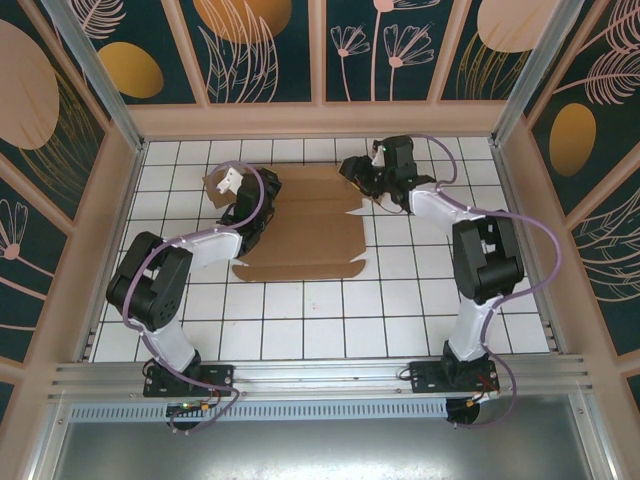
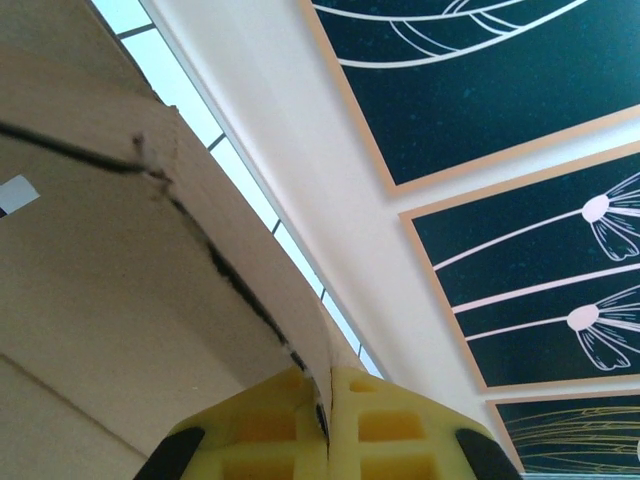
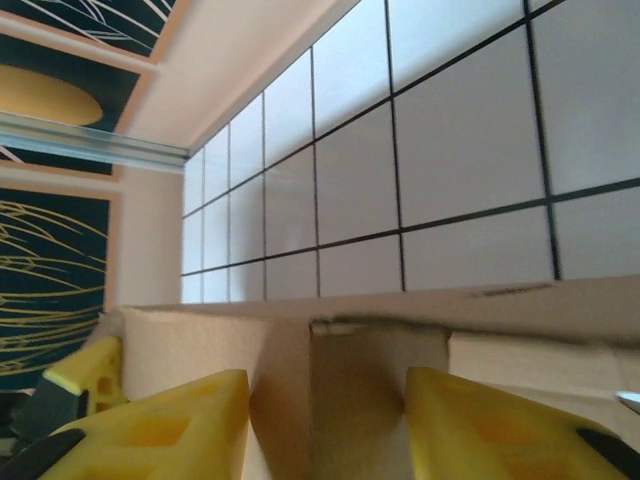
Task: Fold the paper box
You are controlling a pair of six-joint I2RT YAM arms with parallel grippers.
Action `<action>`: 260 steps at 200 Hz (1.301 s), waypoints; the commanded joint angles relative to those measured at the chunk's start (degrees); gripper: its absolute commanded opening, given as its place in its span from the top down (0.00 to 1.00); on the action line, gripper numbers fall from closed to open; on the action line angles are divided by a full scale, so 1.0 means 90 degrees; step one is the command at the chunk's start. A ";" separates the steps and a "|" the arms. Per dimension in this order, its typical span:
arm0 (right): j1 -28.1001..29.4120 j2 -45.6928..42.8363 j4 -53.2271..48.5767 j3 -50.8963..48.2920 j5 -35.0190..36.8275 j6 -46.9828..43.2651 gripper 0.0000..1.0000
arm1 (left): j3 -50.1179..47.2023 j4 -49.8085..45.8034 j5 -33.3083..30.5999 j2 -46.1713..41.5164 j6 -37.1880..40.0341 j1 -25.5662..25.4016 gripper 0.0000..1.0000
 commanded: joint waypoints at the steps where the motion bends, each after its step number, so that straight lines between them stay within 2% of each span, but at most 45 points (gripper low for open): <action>1: -0.0093 -0.0615 -0.0242 -0.0381 0.0367 -0.0835 0.55 | -0.0197 -0.0337 -0.0011 -0.0077 0.0255 -0.0039 1.00; 19: -0.0172 -0.0891 -0.0258 -0.0724 0.0527 -0.1063 0.55 | -0.0221 -0.0349 -0.0055 -0.0094 0.0263 -0.0039 1.00; 31: -0.0182 -0.1057 -0.0274 -0.0986 0.0905 -0.1210 0.59 | -0.0227 -0.0348 -0.0048 -0.0099 0.0256 -0.0041 1.00; 46: -0.0181 -0.1186 -0.0159 -0.1338 0.1198 -0.1343 0.66 | -0.0209 -0.0356 -0.0038 -0.0099 0.0263 -0.0039 1.00; 66: -0.0149 -0.0951 -0.0199 -0.1448 0.1536 -0.1511 0.81 | -0.0179 -0.0411 -0.0078 -0.0089 0.0305 -0.0041 1.00; 78: -0.0075 -0.0742 -0.0282 -0.1418 0.2004 -0.1643 0.89 | -0.0161 -0.0415 -0.0071 -0.0050 0.0305 -0.0041 1.00; 90: 0.0018 -0.0525 -0.0239 -0.1384 0.2369 -0.1761 0.94 | -0.0134 -0.0436 -0.0038 -0.0012 0.0305 -0.0039 1.00; 127: 0.0108 0.0256 -0.0250 -0.0944 0.2924 -0.1799 1.00 | -0.0052 -0.0531 -0.0047 0.0047 0.0341 -0.0040 1.00; 175: 0.0167 0.0997 -0.0111 -0.0546 0.3506 -0.1829 1.00 | 0.0075 -0.0611 0.0045 0.0090 0.0336 -0.0039 1.00; 202: 0.0143 0.1040 0.0068 -0.0666 0.3916 -0.1692 1.00 | 0.0153 -0.0711 0.0059 0.0128 0.0323 -0.0039 1.00; 221: -0.0025 0.0818 0.0398 -0.1045 0.3782 -0.1416 1.00 | 0.0201 -0.0793 0.0019 0.0127 0.0343 -0.0039 1.00; 260: -0.0329 0.0125 0.1532 -0.2126 0.2444 -0.0846 0.99 | 0.0207 -0.1049 -0.0160 0.0126 0.0291 -0.0034 1.00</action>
